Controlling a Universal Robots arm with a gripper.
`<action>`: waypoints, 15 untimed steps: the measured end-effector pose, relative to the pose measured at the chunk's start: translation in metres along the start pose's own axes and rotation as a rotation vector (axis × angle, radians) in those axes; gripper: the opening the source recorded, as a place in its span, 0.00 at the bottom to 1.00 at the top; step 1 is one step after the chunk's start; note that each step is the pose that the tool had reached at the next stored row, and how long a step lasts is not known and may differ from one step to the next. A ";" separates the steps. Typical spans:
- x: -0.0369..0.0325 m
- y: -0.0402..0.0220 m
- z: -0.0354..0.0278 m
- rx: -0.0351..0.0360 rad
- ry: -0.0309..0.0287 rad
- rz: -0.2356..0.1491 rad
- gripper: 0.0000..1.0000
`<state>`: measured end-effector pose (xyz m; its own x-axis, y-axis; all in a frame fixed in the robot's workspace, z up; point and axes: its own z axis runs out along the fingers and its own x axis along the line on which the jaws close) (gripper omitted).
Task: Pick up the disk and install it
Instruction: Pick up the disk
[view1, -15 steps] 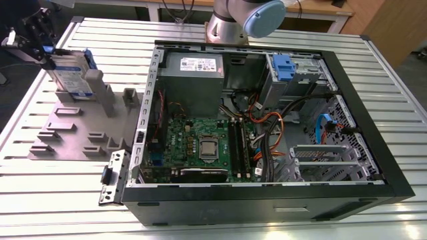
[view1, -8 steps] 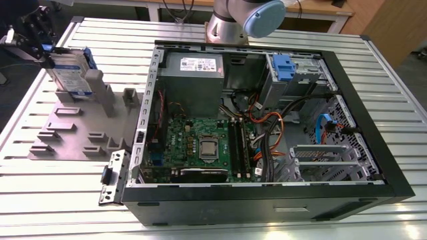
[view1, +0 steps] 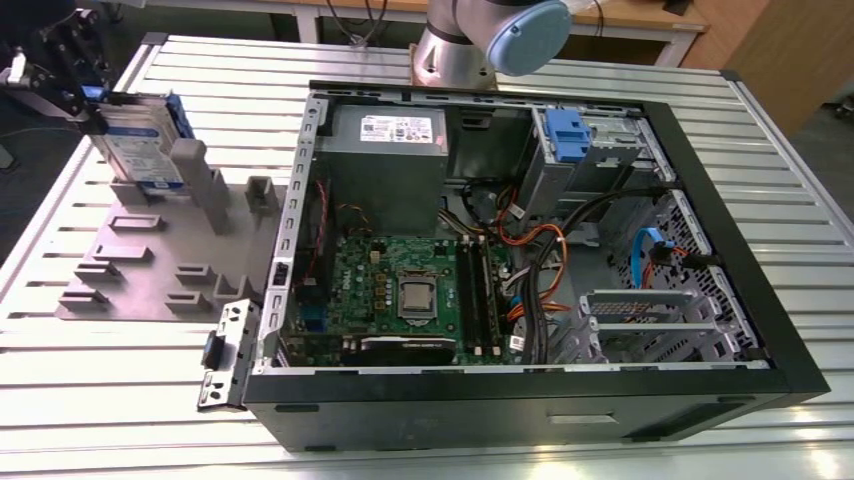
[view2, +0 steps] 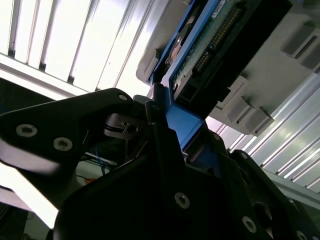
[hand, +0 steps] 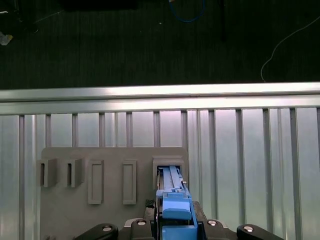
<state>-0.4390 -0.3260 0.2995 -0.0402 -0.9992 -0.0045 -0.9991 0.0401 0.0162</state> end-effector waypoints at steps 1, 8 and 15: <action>0.0000 0.0000 -0.0005 0.0001 0.0000 0.000 0.37; 0.0000 0.0000 -0.0035 0.0000 0.0000 0.000 0.37; 0.0000 0.0001 -0.0063 -0.0001 0.0001 0.000 0.37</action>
<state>-0.4390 -0.3260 0.3058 -0.0401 -0.9992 -0.0043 -0.9991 0.0400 0.0162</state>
